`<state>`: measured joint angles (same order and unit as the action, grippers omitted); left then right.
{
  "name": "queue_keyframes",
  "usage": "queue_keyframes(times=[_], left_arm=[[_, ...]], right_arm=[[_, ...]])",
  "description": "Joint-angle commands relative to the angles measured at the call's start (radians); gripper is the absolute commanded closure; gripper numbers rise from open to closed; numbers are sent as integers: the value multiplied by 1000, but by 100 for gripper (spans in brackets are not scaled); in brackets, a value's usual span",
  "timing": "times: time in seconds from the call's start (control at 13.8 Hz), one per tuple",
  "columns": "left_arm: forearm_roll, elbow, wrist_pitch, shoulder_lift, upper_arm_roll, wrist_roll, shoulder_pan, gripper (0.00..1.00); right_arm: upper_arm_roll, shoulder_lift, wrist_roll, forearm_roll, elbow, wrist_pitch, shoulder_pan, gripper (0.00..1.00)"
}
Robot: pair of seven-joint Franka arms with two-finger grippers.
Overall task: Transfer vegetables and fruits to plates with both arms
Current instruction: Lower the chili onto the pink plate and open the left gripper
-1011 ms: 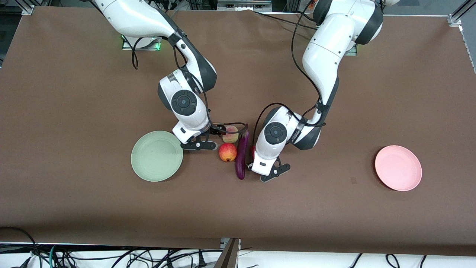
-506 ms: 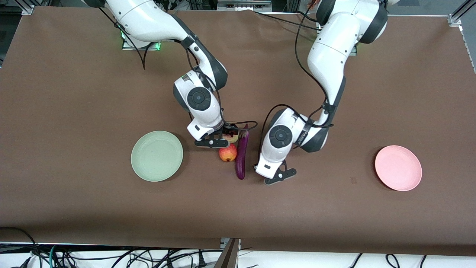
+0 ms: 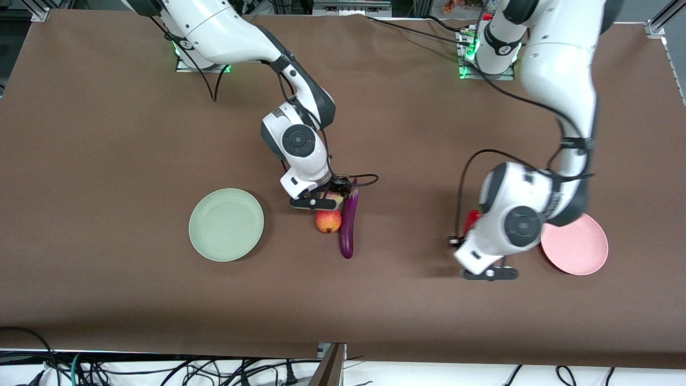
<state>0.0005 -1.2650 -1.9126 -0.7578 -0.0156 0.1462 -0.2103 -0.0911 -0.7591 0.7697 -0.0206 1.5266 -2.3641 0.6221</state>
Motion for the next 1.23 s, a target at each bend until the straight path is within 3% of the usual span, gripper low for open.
queue_keyframes(times=[0.0,0.29,0.43,0.58,0.79,0.87,1.01,1.16], left_arm=[[10,-230,-25,151,20,-254,112,100],[12,-434,-100,247,20,-555,260,100],[13,-522,-214,249,20,-704,340,100],[15,-548,-290,227,20,-833,403,100],[22,-533,-380,180,19,-919,445,100],[22,-515,-410,155,17,-948,450,100],[22,-432,-410,95,17,-973,460,100],[19,-398,-405,75,17,-990,460,100]], right_arm=[[4,-25,23,-13,-16,-30,11,0],[4,-43,54,-10,-16,-44,25,0],[4,-55,51,-9,-14,-53,28,0],[4,-65,53,-10,-14,-75,36,3],[4,-71,43,-9,-14,-75,36,61],[4,-69,43,-7,-16,-75,35,70],[4,-56,43,-7,-17,-69,36,77],[5,-11,34,-10,-16,-26,35,77]])
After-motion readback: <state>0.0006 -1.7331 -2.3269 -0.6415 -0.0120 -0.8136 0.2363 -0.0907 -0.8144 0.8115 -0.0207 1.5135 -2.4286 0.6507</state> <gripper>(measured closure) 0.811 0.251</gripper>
